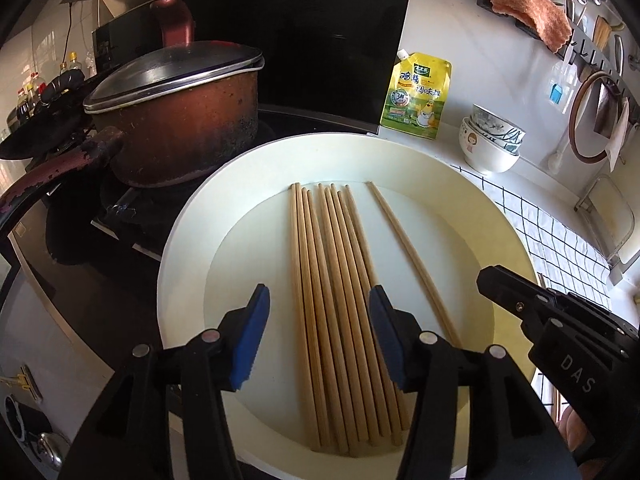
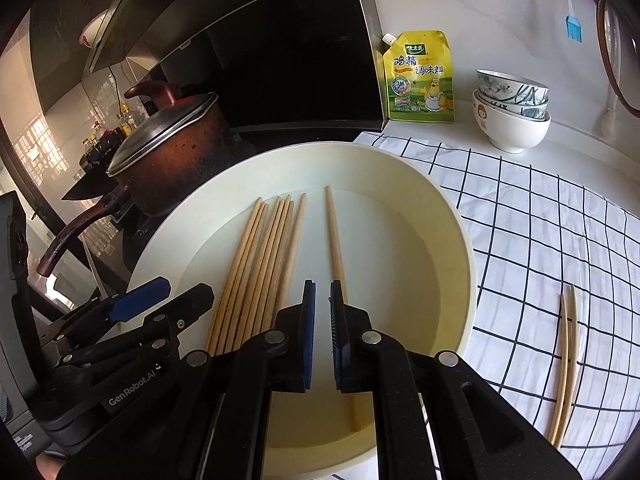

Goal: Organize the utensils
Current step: 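Move both open tools back to the last two chopsticks on the cloth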

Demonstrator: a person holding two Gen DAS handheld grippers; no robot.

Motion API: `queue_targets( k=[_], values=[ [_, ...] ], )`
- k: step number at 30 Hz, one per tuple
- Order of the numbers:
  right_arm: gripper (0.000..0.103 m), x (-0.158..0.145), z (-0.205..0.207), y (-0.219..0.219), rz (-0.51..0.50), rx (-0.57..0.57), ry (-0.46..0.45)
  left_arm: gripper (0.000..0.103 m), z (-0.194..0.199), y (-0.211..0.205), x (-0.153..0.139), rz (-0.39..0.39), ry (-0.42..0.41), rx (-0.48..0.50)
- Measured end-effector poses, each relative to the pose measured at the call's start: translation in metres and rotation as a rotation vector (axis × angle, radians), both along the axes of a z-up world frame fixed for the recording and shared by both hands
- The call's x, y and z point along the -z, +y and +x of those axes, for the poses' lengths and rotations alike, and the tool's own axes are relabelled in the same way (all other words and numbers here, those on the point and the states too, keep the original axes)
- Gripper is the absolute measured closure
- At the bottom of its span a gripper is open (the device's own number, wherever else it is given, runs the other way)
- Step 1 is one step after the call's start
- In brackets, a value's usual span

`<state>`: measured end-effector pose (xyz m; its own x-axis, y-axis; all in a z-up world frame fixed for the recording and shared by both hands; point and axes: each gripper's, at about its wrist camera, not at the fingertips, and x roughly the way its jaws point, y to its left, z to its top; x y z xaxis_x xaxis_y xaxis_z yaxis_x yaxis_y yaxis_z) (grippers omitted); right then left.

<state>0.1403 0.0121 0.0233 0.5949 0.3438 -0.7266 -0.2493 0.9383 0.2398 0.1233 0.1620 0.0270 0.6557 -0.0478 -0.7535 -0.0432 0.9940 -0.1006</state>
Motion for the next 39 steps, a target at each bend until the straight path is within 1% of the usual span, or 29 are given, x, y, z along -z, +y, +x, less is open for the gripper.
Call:
queue_targets(
  k=[20,27,39],
  values=[
    [0.092,-0.013,-0.027,-0.023,0.027,0.022,-0.037,0.052,-0.020,-0.019,-0.009,0.015,-0.004,0.011],
    [0.086,-0.018,-0.037,-0.034,0.036,0.034,-0.053,0.049,-0.029,-0.031,-0.010,0.023,-0.001,0.024],
    [0.081,-0.026,-0.056,-0.064,0.048,0.076,-0.080,0.047,-0.040,-0.061,-0.018,0.032,-0.015,0.071]
  ],
)
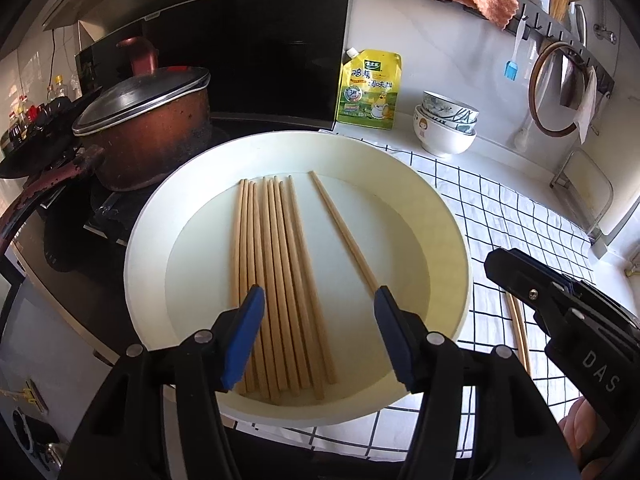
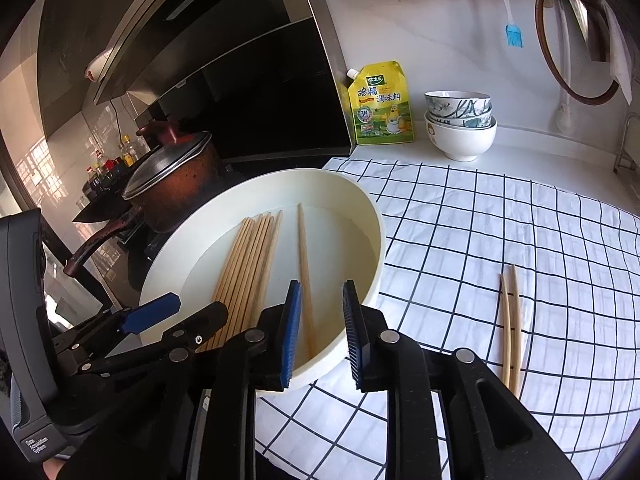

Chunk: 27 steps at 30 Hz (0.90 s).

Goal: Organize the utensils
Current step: 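Move both open tools back to the last two chopsticks on the cloth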

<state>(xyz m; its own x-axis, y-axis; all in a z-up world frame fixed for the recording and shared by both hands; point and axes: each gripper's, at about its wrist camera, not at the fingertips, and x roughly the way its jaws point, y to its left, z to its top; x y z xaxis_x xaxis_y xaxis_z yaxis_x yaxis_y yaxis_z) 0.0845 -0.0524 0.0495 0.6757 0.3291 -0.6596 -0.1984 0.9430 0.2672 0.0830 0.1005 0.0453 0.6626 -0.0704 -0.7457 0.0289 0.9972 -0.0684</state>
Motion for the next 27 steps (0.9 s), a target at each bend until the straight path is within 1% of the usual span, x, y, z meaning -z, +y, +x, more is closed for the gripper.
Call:
queue_targets(
  k=[11,17,27],
  values=[
    [0.079,-0.005,-0.019,-0.041,-0.006,0.068,-0.022,0.045,-0.008,-0.041,-0.006,0.000,-0.003,0.075],
    [0.079,-0.001,-0.029,-0.066,-0.003,0.109,-0.018,0.045,-0.012,-0.064,-0.005,0.001,0.000,0.113],
    [0.077,0.007,-0.038,-0.100,0.010,0.161,-0.004,0.045,-0.020,-0.091,0.001,0.011,0.013,0.155]
  ],
)
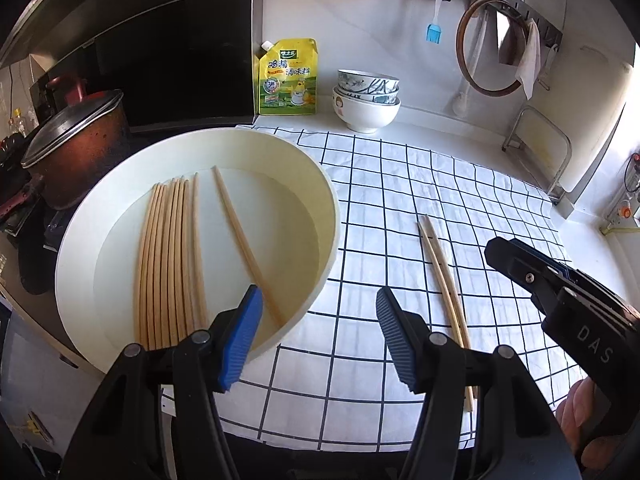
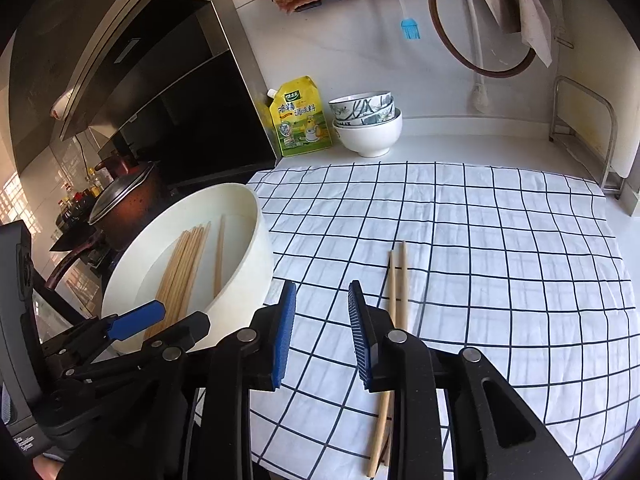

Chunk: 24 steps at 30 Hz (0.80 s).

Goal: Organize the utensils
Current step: 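Move both open tools back to the last two chopsticks on the cloth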

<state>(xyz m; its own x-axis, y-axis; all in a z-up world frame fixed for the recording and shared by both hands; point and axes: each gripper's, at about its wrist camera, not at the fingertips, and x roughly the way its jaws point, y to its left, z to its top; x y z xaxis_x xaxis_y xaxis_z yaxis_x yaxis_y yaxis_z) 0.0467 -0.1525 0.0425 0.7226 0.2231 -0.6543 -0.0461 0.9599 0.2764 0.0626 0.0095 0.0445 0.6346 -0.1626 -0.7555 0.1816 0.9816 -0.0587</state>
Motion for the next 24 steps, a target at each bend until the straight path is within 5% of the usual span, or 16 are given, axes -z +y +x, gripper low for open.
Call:
queue_targets(
  k=[24],
  values=[
    [0.077,0.045,-0.009,-0.041,-0.008,0.033,0.086,0.045,-0.007,-0.032,0.018,0.006,0.026,0.023]
  ],
)
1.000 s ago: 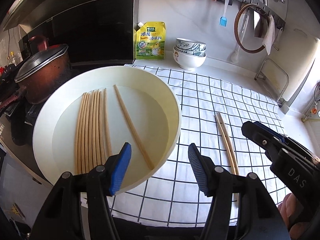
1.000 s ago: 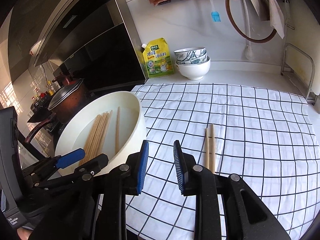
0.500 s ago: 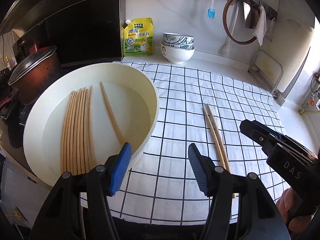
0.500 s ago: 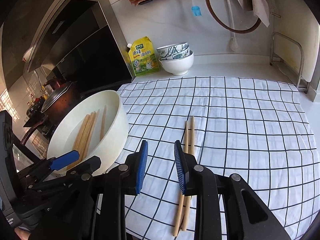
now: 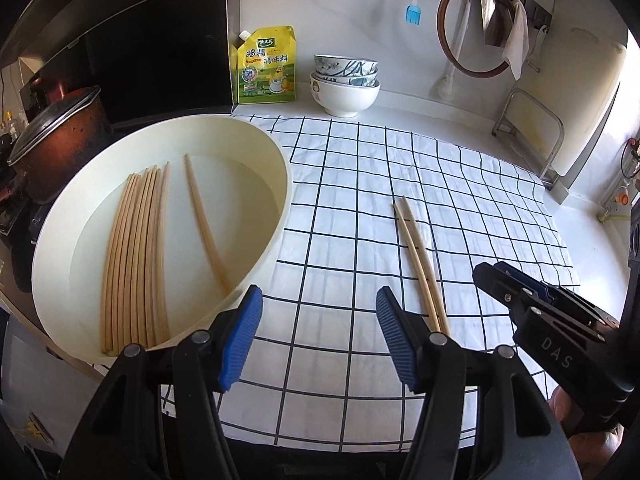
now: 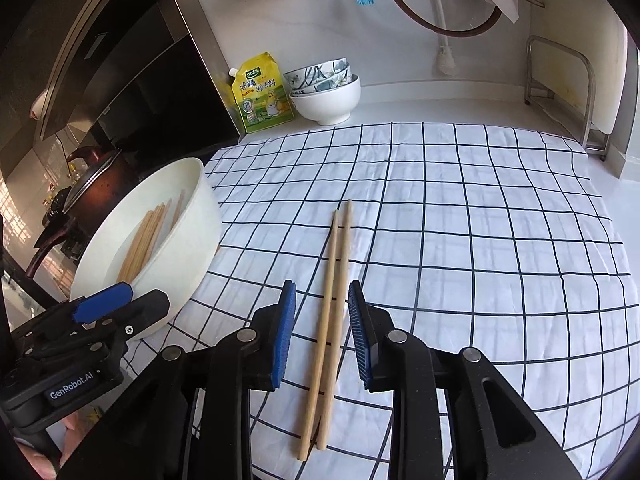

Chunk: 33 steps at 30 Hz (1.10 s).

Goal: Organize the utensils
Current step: 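Move both open tools back to the last two chopsticks on the cloth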

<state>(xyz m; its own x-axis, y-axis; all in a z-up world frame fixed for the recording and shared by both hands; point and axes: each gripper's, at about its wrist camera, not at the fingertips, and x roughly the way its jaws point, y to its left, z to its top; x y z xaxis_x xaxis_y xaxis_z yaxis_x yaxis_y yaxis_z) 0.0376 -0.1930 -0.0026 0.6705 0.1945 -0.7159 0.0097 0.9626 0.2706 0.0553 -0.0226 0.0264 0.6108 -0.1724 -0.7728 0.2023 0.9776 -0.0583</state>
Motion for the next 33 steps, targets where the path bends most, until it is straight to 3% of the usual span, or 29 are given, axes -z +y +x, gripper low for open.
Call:
queue_targets(
  k=[19,33],
  values=[
    [0.077,0.043,-0.012,0.010,-0.083,-0.009,0.090,0.042,-0.002,-0.010,0.012,-0.020,0.021,0.022],
    [0.077,0.051,-0.010,0.024,-0.150,-0.019,0.097,0.040,-0.004,-0.011,0.015,-0.022,0.025,0.023]
  ],
)
